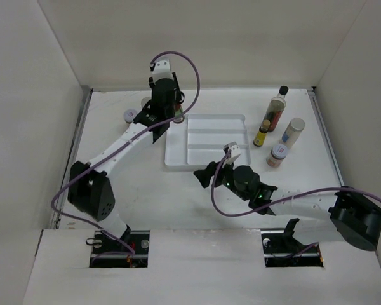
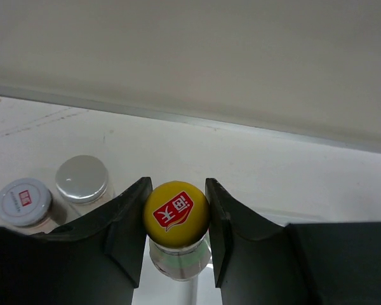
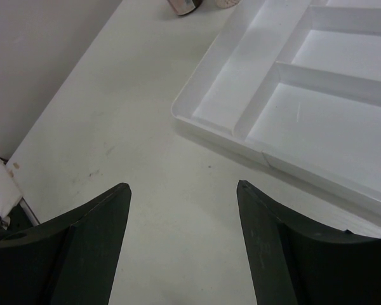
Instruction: Organize the condiment bottles
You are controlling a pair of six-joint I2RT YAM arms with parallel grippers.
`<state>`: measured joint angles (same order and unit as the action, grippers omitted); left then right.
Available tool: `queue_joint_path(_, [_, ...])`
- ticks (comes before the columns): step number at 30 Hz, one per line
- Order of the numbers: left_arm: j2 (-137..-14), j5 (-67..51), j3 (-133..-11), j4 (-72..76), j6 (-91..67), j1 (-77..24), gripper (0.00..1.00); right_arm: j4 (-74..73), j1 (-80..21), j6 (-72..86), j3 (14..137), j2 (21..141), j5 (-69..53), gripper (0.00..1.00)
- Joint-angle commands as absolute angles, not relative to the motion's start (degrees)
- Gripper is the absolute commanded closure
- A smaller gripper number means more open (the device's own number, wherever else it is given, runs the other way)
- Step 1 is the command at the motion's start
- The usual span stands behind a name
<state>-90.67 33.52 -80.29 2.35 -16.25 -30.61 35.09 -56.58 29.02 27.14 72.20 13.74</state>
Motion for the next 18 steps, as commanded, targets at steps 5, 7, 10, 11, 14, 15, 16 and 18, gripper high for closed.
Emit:
queue_joint_path(5, [-99.31, 31.73, -90.09, 8.87, -15.64, -29.40, 0.83, 38.14, -55.15, 30.06, 26.28, 69.52, 15.03, 0.25])
queue_joint_path(7, [-101.15, 31.73, -90.61, 9.05, -15.73, -29.05, 0.83, 38.41, -54.71, 30.41, 26.10, 69.96, 14.94, 0.25])
queue_joint_path(10, [-102.56, 31.64, -90.44, 9.49, -15.64, -28.78, 0.83, 37.97, -54.45, 30.59, 26.45, 70.14, 14.68, 0.25])
queue_joint_path(11, [-103.18, 31.64, -90.09, 9.93, -15.64, -28.70, 0.83, 38.06, -54.45, 30.32, 26.54, 70.14, 14.94, 0.25])
queue_joint_path(14, [-104.94, 31.29, -89.65, 10.63, -15.64, -28.34, 0.83, 37.97, -54.45, 30.49, 26.80, 71.27, 14.77, 0.24])
queue_joint_path(15, [-105.46, 31.03, -89.30, 10.90, -15.64, -28.17, 0.82, 37.88, -54.45, 30.59, 26.81, 71.45, 14.50, 0.25])
queue_joint_path(16, [-105.90, 30.85, -88.77, 11.25, -15.73, -28.08, 0.81, 37.88, -54.45, 30.67, 26.81, 71.37, 14.50, 0.25])
queue_joint_path(18, [-106.52, 31.11, -87.28, 12.39, -15.91, -27.82, 0.77, 38.23, -54.45, 30.06, 26.81, 71.10, 15.03, 0.24])
